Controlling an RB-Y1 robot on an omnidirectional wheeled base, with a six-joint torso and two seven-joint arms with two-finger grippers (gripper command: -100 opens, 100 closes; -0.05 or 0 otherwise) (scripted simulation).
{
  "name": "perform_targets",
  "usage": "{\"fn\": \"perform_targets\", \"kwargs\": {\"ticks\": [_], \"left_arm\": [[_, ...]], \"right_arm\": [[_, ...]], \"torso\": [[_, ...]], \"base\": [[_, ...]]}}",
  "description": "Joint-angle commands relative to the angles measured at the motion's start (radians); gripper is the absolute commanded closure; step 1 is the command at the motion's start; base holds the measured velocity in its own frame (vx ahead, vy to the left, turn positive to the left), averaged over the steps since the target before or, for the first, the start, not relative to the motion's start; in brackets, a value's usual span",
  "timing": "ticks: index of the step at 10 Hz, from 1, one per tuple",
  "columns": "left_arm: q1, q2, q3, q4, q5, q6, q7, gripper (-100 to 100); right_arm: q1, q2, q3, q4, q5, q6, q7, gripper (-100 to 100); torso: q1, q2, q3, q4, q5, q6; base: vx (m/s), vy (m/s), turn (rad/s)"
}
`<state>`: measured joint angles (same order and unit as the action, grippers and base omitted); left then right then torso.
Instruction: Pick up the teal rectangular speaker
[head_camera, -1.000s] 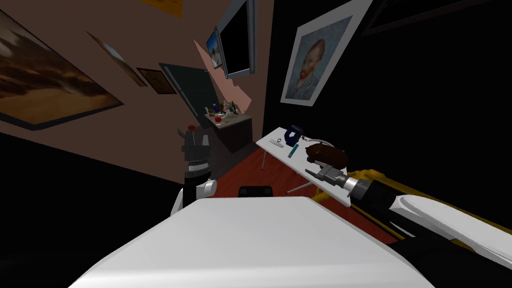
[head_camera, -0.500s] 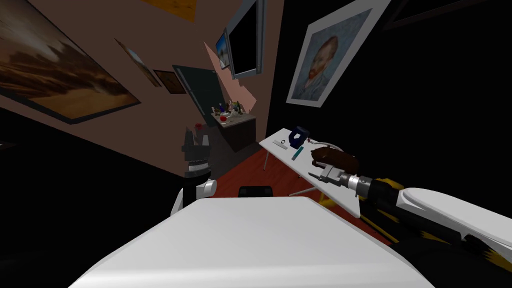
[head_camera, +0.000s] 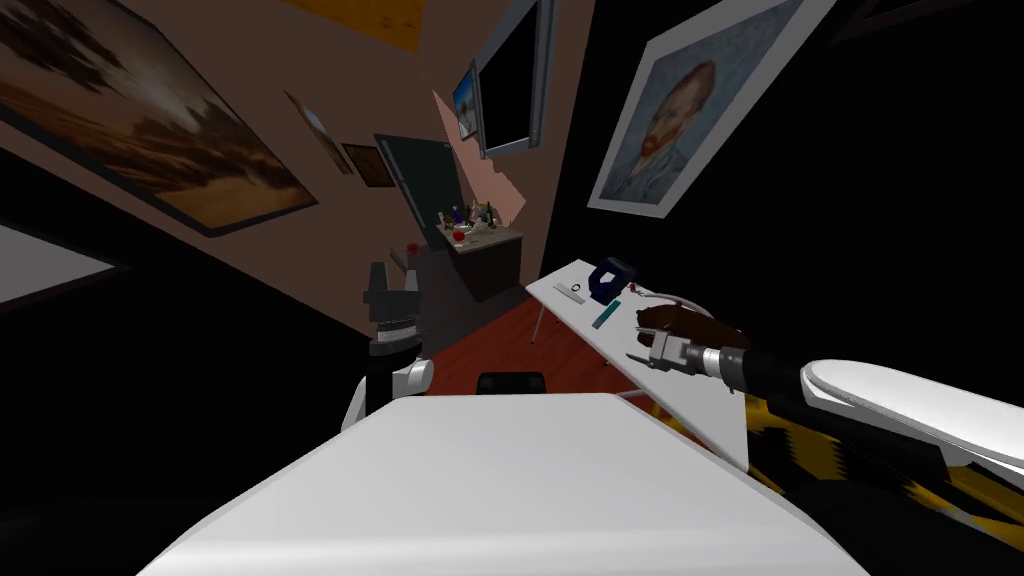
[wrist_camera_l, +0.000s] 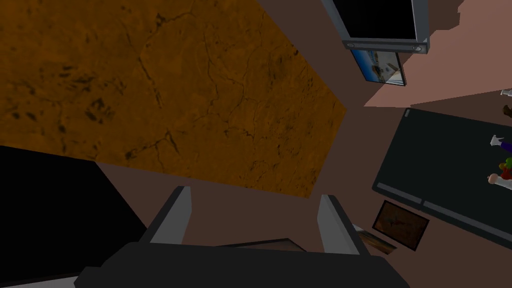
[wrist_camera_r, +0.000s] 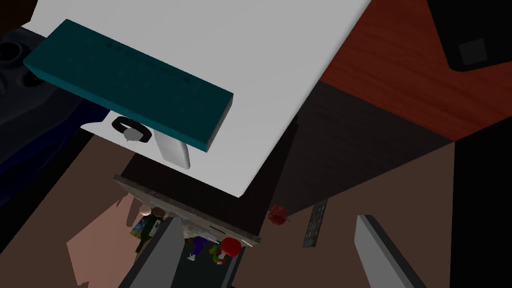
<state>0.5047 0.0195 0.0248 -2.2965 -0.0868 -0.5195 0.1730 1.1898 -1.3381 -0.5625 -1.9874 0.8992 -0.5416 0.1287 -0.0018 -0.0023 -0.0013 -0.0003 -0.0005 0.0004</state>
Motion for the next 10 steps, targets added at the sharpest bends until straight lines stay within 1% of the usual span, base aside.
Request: {"fn": "perform_targets", "kwargs": {"ticks": [1, 2, 3, 4, 5, 6, 7, 8, 9, 10], "left_arm": [[0.0, 0.0, 0.0, 0.0, 0.0, 0.0, 0.0, 0], [0.0, 0.0, 0.0, 0.0, 0.0, 0.0, 0.0, 0], [0.0, 0.0, 0.0, 0.0, 0.0, 0.0, 0.0, 0], [0.0, 0.0, 0.0, 0.0, 0.0, 0.0, 0.0, 0], [0.0, 0.0, 0.0, 0.0, 0.0, 0.0, 0.0, 0], [0.0, 0.0, 0.0, 0.0, 0.0, 0.0, 0.0, 0], [0.0, 0.0, 0.0, 0.0, 0.0, 0.0, 0.0, 0], [0.0, 0.0, 0.0, 0.0, 0.0, 0.0, 0.0, 0], [0.0, 0.0, 0.0, 0.0, 0.0, 0.0, 0.0, 0], [0.0, 0.0, 0.0, 0.0, 0.0, 0.0, 0.0, 0]], "right_arm": [[0.008, -0.05, -0.001, 0.013, 0.021, -0.003, 0.003, -100], [0.008, -0.06, -0.001, 0.013, 0.021, -0.003, 0.003, -100], [0.036, -0.1, -0.019, 0.031, 0.062, -0.014, 0.004, -100], [0.036, -0.124, -0.019, 0.031, 0.062, -0.014, 0.004, -100], [0.064, -0.158, -0.036, 0.049, 0.102, -0.025, 0.006, -100], [0.064, -0.187, -0.036, 0.049, 0.102, -0.025, 0.006, -100], [0.091, -0.218, -0.052, 0.067, 0.14, -0.038, 0.008, -100], [0.091, -0.247, -0.052, 0.067, 0.14, -0.038, 0.008, -100], [0.116, -0.284, -0.066, 0.084, 0.176, -0.052, 0.009, -100], [0.116, -0.306, -0.066, 0.084, 0.176, -0.052, 0.009, -100]], "torso": [[0.0, 0.0, 0.0, 0.0, 0.0, 0.0], [0.0, 0.0, 0.0, 0.0, 0.0, 0.001], [0.001, 0.001, 0.001, 0.0, 0.0, 0.001], [0.0, 0.001, 0.0, 0.0, 0.0, 0.0], [0.0, 0.0, 0.0, 0.0, 0.0, 0.001], [0.0, 0.0, 0.0, 0.0, 0.0, 0.0], [0.0, 0.0, 0.0, 0.0, 0.0, 0.001], [-0.001, -0.001, 0.0, 0.0, 0.0, 0.0], [-0.001, 0.0, 0.0, 0.0, 0.0, 0.001], [-0.001, 0.0, 0.0, 0.0, 0.0, 0.0]], "base": [[0.014, -0.02, 0.128], [0.006, -0.011, -0.013], [0.009, -0.013, 0.191], [0.011, -0.021, 0.124], [0.017, -0.025, 0.195], [0.016, -0.03, 0.104], [0.022, -0.037, 0.2], [0.015, -0.035, 0.093], [0.01, -0.037, 0.187], [0.011, -0.032, 0.092]]}}
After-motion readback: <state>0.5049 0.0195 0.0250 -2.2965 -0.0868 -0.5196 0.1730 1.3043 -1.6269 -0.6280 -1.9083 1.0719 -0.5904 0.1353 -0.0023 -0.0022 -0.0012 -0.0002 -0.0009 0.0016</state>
